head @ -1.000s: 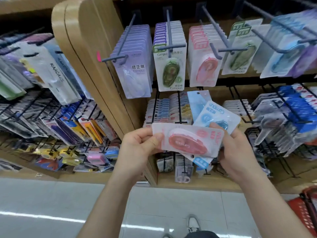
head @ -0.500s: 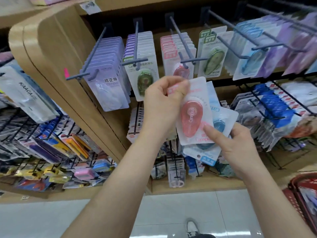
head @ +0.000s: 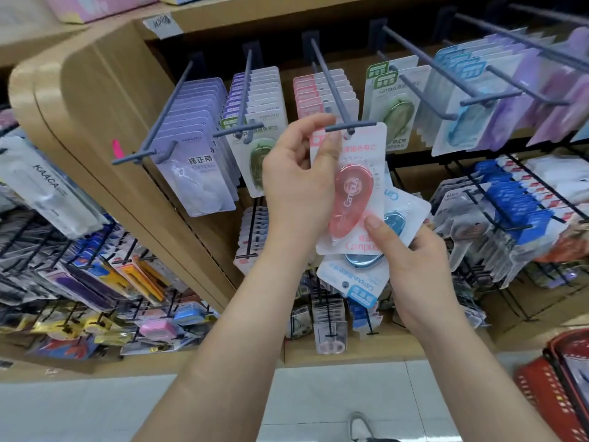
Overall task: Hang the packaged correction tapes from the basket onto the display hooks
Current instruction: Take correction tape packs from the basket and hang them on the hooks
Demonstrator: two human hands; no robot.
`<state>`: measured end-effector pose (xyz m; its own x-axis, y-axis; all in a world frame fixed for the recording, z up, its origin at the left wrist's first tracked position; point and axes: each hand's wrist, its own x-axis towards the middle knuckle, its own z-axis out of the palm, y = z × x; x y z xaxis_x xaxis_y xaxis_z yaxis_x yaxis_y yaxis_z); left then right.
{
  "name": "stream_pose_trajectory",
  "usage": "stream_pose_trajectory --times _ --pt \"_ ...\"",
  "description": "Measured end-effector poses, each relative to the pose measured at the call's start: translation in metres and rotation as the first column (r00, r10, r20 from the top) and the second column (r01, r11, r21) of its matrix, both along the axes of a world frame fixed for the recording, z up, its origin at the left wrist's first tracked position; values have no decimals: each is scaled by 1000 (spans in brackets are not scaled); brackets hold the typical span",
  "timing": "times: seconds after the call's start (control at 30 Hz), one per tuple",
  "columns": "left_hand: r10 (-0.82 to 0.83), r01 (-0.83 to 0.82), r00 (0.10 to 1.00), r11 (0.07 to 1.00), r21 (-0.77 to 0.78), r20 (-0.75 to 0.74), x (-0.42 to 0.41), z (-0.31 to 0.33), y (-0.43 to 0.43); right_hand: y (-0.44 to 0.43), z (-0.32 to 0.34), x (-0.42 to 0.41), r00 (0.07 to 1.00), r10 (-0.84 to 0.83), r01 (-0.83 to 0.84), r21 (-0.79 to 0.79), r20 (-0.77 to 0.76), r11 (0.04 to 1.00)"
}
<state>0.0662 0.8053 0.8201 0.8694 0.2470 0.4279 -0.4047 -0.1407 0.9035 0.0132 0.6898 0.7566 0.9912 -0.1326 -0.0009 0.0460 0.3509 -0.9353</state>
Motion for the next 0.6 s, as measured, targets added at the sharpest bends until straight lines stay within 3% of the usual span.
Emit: stream_pose_trajectory --times 0.37,0.6 --pt "-67 54 987 995 -89 -147 1 4 2 -1 -2 2 999 4 -5 -9 -40 1000" --pt "-112 127 985 985 118 -128 -26 -8 12 3 0 8 999 -19 21 27 -50 999"
